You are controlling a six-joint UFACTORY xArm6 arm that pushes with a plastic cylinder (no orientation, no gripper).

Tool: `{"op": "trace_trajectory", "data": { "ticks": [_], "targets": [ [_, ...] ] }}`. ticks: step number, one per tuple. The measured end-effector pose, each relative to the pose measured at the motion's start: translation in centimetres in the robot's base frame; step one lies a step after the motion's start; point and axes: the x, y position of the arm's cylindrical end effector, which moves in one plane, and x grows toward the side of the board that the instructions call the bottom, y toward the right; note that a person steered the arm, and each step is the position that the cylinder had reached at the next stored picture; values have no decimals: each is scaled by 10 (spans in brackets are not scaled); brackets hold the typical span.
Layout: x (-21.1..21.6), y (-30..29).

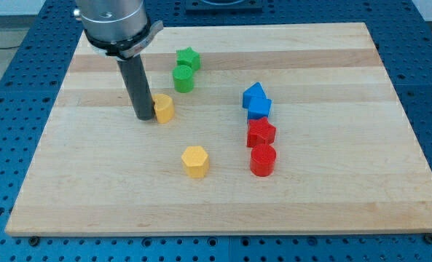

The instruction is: Move the yellow heart to the bottom of the green circle

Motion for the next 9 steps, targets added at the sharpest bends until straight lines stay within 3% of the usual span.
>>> {"op": "trace_trajectory", "data": {
  "ticks": [3,5,9],
  "targets": [
    [8,22],
    [41,27],
    [19,35]
  ]
}}
